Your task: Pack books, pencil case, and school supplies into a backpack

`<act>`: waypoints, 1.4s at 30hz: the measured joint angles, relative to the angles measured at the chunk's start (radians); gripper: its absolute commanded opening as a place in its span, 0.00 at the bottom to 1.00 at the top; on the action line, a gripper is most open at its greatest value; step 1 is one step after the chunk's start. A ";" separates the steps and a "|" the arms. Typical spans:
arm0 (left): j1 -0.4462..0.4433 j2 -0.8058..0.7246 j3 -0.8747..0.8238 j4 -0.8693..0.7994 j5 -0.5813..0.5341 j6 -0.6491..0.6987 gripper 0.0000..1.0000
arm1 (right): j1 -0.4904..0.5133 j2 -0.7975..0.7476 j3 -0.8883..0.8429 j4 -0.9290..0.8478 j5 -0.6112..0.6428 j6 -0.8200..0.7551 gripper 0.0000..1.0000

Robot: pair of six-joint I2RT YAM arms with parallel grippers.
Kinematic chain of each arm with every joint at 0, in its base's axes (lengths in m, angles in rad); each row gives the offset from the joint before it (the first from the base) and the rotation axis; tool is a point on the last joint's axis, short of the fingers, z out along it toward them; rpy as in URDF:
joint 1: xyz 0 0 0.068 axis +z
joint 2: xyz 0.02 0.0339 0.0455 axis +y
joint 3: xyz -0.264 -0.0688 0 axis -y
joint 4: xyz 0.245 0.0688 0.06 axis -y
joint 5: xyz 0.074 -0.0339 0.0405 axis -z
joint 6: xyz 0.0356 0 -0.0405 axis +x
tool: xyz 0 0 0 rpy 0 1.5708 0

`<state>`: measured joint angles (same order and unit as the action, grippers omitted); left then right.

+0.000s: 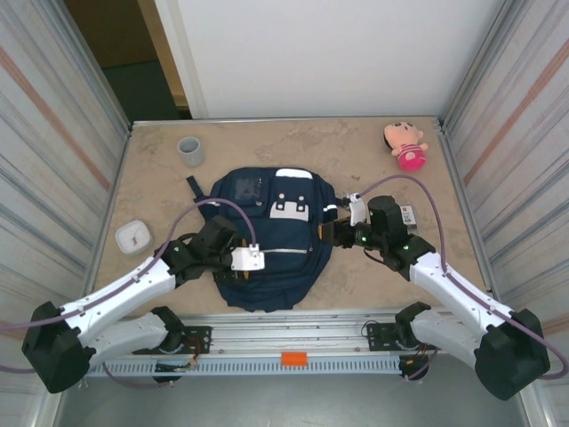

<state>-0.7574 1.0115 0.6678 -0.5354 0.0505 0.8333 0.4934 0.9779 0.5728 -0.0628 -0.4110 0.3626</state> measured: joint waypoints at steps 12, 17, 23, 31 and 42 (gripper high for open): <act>0.011 0.089 0.018 0.036 0.060 0.020 0.24 | 0.000 -0.031 -0.018 0.011 0.004 -0.006 0.52; 0.069 0.050 0.016 0.031 0.155 -0.028 0.04 | -0.011 -0.055 -0.042 0.026 -0.007 -0.005 0.56; 0.205 -0.054 0.000 0.039 0.319 -0.083 0.04 | -0.084 0.032 -0.047 0.100 -0.140 0.026 0.57; 0.264 -0.088 -0.034 0.067 0.413 -0.124 0.02 | -0.087 0.199 -0.027 0.208 -0.304 0.065 0.64; 0.307 -0.088 -0.040 0.091 0.491 -0.158 0.02 | -0.040 0.323 -0.002 0.294 -0.401 0.071 0.68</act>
<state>-0.4500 0.9237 0.6277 -0.4442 0.5411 0.6750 0.4530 1.3014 0.5713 0.2317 -0.8116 0.4332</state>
